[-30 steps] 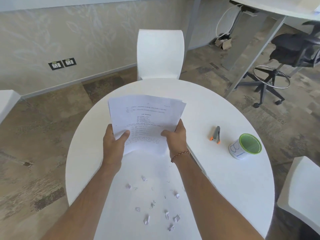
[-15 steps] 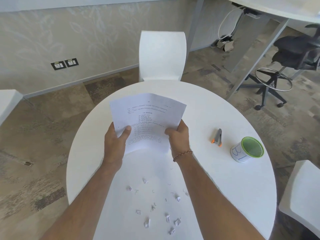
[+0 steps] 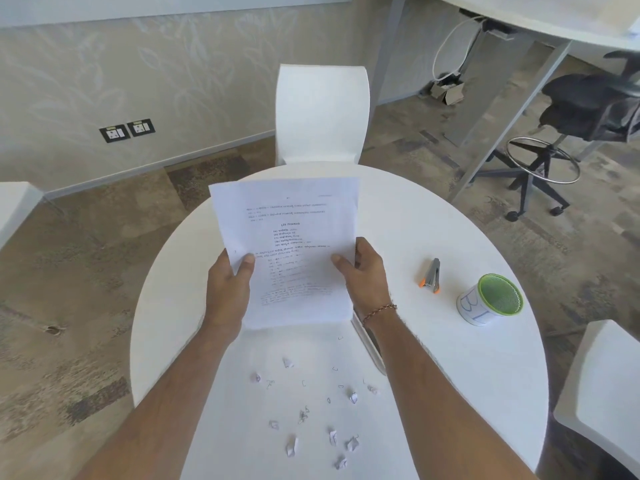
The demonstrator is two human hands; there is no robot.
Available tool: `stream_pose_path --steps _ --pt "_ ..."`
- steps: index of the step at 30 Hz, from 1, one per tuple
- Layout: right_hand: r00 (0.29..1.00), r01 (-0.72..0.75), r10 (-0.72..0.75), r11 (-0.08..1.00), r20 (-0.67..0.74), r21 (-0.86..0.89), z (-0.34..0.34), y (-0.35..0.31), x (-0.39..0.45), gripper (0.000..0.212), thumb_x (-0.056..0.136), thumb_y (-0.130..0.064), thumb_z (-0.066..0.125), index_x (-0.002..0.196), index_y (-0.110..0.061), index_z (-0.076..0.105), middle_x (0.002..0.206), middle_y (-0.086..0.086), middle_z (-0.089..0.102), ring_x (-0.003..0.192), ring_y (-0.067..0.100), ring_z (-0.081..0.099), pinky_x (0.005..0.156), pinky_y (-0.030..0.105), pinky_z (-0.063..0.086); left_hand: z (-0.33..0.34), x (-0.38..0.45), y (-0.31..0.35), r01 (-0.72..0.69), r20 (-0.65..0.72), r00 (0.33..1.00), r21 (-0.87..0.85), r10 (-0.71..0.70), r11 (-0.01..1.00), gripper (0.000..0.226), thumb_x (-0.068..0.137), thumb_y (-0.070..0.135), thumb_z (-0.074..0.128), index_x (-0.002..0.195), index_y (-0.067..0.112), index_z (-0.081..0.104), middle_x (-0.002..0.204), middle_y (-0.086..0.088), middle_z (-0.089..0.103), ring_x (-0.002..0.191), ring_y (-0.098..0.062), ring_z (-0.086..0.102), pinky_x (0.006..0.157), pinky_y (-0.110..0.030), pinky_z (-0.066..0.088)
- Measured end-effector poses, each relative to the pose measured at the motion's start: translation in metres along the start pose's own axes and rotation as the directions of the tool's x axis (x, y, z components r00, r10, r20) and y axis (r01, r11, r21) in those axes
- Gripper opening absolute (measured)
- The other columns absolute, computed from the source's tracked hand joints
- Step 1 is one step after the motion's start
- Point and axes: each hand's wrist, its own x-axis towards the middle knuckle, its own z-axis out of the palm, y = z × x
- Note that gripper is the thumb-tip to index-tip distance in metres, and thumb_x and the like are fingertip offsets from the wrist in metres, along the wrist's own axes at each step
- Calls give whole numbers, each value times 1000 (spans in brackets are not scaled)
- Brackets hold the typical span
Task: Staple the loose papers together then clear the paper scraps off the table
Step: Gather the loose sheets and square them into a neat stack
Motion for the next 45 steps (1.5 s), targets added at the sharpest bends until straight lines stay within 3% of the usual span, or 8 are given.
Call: stream_pose_path --steps 4,7,10,15,21,23,32,45 --pt "998 -40 39 999 53 29 -14 -10 0 14 91 -21 62 89 -9 55 75 -3 55 71 16 50 70 42 48 0 -3 3 88 57 994 -6 -88 996 26 102 12 53 121 20 69 113 6 76 108 -18 71 97 -43 55" --pt "991 -105 101 993 83 51 -24 -4 -2 22 86 -22 62 95 -3 57 92 18 65 83 23 60 89 61 49 0 -8 0 137 148 979 25 -139 990 26 102 14 53 119 22 70 116 6 76 110 -20 70 100 -49 51" --pt "985 -161 153 982 79 101 -39 4 -11 22 83 -15 65 98 1 61 105 34 63 85 31 65 89 68 48 3 -14 1 176 225 958 25 -177 984 27 102 11 52 118 20 72 117 3 76 111 -21 70 100 -46 52" --pt "977 -214 206 954 59 209 -64 18 -31 14 87 3 63 100 1 67 106 29 70 101 51 65 91 65 50 14 -18 0 127 176 975 52 -134 991 15 99 18 56 102 18 71 104 -8 76 95 -26 70 85 -42 51" --pt "965 -261 254 925 63 276 -82 30 -55 16 90 6 61 104 3 67 108 27 71 104 49 64 93 60 52 38 -15 3 51 73 996 6 -52 999 16 96 17 58 94 6 70 82 -11 62 71 -22 46 64 -32 34" --pt "962 -272 262 916 74 296 -88 32 -60 19 90 7 61 107 3 67 109 24 72 104 45 67 93 57 53 45 -15 2 53 64 997 -18 -52 998 26 91 22 61 92 -4 62 81 -8 48 74 -25 34 66 -37 27" --pt "955 -287 294 879 42 382 -111 29 -69 21 85 10 64 104 5 67 102 20 75 85 30 71 72 39 57 62 -18 -4 118 37 993 -84 -115 989 32 78 28 72 80 -3 62 84 -6 50 79 -22 42 74 -39 35" --pt "950 -309 298 852 93 423 -111 26 -66 25 84 13 63 108 8 66 104 22 74 87 31 72 71 36 58 66 -17 0 130 -25 990 -155 -136 979 4 84 15 74 83 12 77 84 -8 65 78 -22 52 77 -38 45"
